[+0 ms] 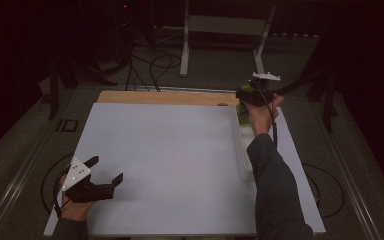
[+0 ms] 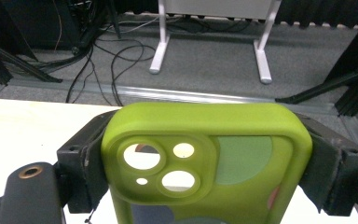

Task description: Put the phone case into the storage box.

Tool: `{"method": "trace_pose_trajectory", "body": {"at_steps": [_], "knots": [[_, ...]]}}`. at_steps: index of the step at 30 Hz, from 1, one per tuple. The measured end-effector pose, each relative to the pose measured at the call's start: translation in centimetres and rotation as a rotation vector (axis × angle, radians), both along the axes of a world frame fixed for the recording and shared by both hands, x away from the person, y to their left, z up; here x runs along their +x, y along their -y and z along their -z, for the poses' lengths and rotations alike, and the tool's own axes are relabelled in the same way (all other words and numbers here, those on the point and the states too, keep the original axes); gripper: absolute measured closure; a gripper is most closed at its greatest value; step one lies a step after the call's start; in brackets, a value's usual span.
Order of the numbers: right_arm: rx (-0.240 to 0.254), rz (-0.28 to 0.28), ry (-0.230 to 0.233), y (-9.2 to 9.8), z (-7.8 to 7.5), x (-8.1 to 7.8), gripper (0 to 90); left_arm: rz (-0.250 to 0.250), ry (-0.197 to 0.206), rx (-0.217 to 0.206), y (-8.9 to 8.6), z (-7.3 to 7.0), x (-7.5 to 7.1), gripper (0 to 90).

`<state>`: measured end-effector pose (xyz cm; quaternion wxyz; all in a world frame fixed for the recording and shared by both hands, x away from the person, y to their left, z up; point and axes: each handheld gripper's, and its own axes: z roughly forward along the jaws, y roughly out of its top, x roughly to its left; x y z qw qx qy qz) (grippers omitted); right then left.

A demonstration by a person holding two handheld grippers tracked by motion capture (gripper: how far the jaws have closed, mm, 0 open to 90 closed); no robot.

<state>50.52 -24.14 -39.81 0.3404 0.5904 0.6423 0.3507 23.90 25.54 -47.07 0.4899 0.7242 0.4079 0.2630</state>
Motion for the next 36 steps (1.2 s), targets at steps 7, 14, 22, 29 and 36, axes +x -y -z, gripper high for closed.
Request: {"method": "trace_pose_trajectory", "body": {"at_steps": [7, 14, 22, 29, 36], "knots": [[0.0, -0.001, -0.006, 0.0, 0.2, 0.0, 15.5, -0.003, 0.002, 0.0, 0.0, -0.1, 0.0, 0.2], [-0.004, 0.002, -0.017, 0.2, 0.5, 0.1, 15.4, -0.004, 0.002, -0.001, 0.0, -0.1, -0.1, 0.2], [-0.004, 0.006, -0.022, 0.4, 0.8, 0.1, 15.4, -0.003, 0.002, 0.002, 0.0, -0.1, 0.0, 0.2], [-0.004, 0.011, -0.029, 0.5, 1.1, 0.1, 15.4, -0.003, 0.002, 0.003, 0.0, -0.1, 0.0, 0.2], [-0.002, 0.016, -0.029, 0.7, 1.4, 0.2, 15.4, -0.003, 0.003, 0.003, 0.0, -0.1, 0.0, 0.2]]}}
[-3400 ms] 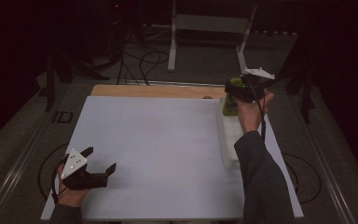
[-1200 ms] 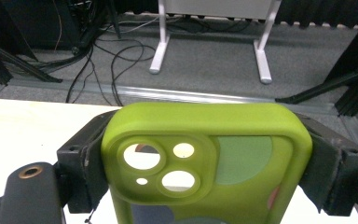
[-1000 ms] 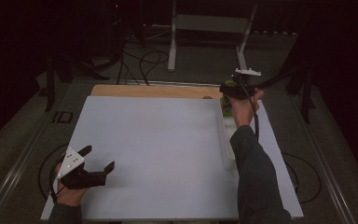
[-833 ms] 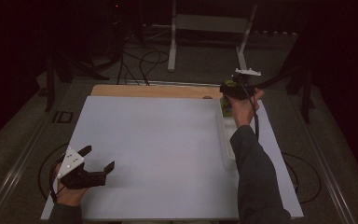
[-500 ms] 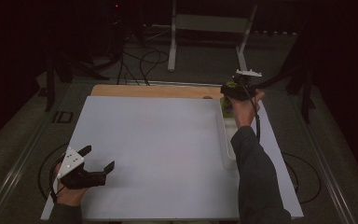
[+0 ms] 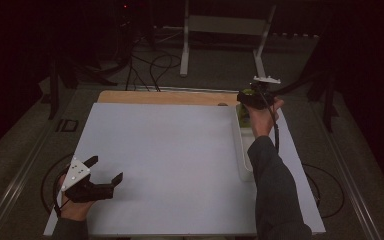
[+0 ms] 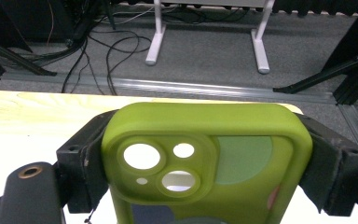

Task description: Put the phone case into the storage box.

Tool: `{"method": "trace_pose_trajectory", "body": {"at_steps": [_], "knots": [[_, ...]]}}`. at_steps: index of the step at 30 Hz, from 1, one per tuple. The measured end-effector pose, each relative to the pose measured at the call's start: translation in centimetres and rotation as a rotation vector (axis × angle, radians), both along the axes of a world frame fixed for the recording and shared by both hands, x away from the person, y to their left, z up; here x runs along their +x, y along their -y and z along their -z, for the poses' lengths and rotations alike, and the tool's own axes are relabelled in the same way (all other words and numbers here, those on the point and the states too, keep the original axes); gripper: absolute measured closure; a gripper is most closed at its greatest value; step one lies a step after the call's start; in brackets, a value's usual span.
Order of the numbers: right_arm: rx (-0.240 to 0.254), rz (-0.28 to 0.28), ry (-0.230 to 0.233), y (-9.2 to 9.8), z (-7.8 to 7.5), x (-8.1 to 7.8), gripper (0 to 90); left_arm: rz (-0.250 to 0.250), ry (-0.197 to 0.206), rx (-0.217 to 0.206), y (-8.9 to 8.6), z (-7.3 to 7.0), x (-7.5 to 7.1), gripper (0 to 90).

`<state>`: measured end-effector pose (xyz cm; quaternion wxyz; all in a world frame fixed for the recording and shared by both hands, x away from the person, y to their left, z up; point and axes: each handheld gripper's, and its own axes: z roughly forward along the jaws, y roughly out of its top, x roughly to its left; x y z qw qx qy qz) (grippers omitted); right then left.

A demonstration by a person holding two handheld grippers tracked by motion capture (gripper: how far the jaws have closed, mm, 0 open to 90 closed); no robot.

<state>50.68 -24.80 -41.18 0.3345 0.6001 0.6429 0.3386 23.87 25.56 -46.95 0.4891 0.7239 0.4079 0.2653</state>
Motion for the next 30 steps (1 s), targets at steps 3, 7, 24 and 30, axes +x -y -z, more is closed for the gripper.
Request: {"method": "trace_pose_trajectory", "body": {"at_steps": [3, 7, 24, 30], "knots": [[0.001, 0.003, -0.001, 0.1, 0.1, 0.0, 15.4, -0.001, -0.001, -0.002, 0.0, 0.0, 0.0, 0.2], [0.003, 0.005, -0.005, 0.1, 0.3, 0.1, 15.3, 0.0, -0.001, 0.0, 0.1, 0.0, 0.1, 0.2], [0.003, -0.003, -0.026, 0.3, 1.2, -0.1, 15.1, 0.002, -0.002, 0.0, 0.2, 0.0, 0.1, 0.2], [0.001, -0.014, -0.022, 0.0, 1.3, -0.1, 15.1, 0.002, -0.001, 0.001, 0.2, 0.0, 0.1, 0.2]]}}
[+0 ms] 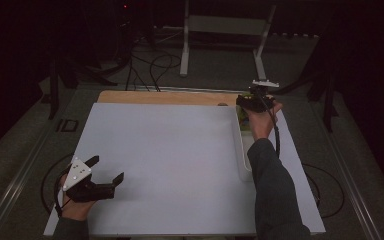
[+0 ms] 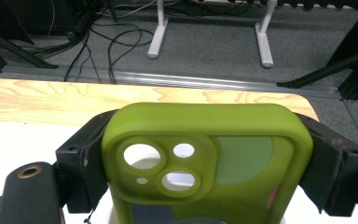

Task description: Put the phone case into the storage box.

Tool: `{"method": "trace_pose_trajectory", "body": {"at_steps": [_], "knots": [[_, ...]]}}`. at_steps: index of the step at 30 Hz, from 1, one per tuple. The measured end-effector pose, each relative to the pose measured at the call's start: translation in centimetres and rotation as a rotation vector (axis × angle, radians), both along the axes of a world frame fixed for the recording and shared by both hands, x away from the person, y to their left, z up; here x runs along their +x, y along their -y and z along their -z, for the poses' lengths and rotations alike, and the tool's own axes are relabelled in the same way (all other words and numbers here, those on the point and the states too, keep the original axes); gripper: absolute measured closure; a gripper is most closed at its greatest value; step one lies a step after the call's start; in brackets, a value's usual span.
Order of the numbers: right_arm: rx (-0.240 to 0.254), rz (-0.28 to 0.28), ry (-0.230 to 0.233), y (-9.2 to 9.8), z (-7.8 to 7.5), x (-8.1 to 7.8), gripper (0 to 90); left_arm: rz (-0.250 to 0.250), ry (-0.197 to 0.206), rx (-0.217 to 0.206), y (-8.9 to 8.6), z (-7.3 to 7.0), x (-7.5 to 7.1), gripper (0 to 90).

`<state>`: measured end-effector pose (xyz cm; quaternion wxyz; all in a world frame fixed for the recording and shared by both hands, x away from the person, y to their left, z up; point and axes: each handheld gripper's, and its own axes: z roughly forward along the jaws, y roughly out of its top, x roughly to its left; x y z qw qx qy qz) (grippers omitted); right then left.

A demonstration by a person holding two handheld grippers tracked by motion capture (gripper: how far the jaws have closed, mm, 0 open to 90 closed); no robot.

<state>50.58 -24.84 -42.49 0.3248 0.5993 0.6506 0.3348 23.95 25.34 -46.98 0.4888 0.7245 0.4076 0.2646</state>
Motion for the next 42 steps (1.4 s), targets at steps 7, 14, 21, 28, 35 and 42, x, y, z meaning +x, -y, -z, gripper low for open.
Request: {"method": "trace_pose_trajectory", "body": {"at_steps": [7, 14, 21, 28, 35, 42], "knots": [[-0.005, 0.0, -0.01, -0.25, 0.24, -0.01, 15.0, 0.001, 0.0, 0.0, -0.01, -0.02, -0.02, 0.2], [-0.005, 0.004, -0.011, -0.2, 0.42, -0.12, 14.9, 0.002, 0.0, -0.001, 0.08, -0.01, 0.02, 0.2], [0.003, 0.004, -0.033, 0.0, 0.79, -0.1, 14.7, 0.003, -0.001, 0.002, 0.13, -0.02, 0.02, 0.2], [0.014, 0.009, -0.04, 0.33, 0.86, -0.05, 12.9, 0.003, -0.003, 0.003, 0.19, 0.03, 0.07, 0.2], [0.034, 0.018, -0.039, 0.65, 0.72, -0.01, 8.2, 0.003, -0.003, 0.002, 0.18, 0.02, 0.07, 0.2], [0.044, 0.01, -0.016, 0.64, 0.34, -0.1, 7.9, 0.003, -0.003, 0.0, 0.19, 0.04, 0.1, 0.2]]}}
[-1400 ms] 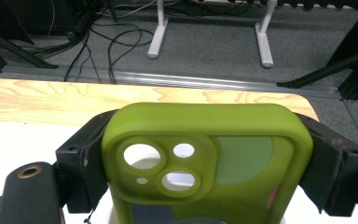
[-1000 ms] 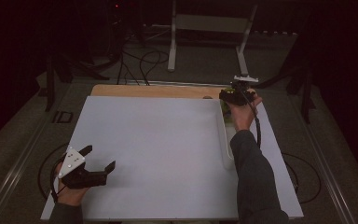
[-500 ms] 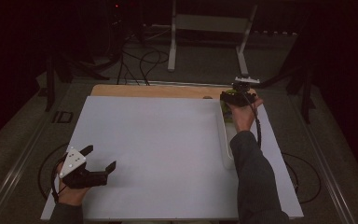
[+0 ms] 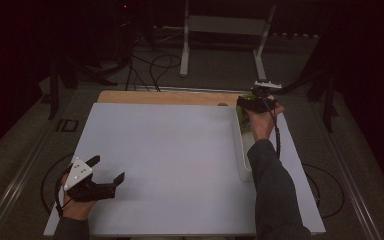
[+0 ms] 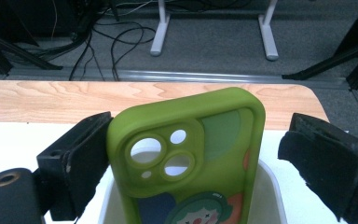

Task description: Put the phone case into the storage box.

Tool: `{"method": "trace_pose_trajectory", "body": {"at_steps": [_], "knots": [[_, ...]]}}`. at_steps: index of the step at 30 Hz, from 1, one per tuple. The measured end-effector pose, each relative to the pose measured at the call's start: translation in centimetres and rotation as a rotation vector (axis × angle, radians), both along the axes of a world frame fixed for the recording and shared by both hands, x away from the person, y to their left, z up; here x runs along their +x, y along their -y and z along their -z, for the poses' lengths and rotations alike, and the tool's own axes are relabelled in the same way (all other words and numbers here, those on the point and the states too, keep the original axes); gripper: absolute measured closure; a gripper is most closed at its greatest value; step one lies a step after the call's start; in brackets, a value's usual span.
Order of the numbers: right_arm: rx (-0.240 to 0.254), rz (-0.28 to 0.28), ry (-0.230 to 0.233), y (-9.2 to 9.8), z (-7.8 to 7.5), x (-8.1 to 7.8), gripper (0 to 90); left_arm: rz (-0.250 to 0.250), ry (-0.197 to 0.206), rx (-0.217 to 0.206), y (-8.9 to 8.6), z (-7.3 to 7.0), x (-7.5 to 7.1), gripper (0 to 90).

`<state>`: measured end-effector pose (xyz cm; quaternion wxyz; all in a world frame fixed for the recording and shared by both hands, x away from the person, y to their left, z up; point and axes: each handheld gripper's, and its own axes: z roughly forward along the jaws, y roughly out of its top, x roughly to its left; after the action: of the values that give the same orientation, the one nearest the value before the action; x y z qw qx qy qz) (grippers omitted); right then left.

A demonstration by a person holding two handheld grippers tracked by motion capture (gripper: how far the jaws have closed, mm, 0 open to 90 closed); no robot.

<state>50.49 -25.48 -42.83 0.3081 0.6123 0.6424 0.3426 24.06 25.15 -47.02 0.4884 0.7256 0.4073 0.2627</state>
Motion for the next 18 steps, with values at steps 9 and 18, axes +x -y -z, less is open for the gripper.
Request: {"method": "trace_pose_trajectory", "body": {"at_steps": [9, 18], "knots": [[-0.003, -0.018, 0.025, -0.37, -0.48, -0.25, 7.9, -0.001, 0.001, 0.0, 0.01, -0.01, 0.0, 0.2], [0.008, -0.036, 0.041, -0.89, -0.77, -0.56, 8.0, -0.003, 0.002, -0.003, -0.03, -0.05, -0.02, 0.2]]}}
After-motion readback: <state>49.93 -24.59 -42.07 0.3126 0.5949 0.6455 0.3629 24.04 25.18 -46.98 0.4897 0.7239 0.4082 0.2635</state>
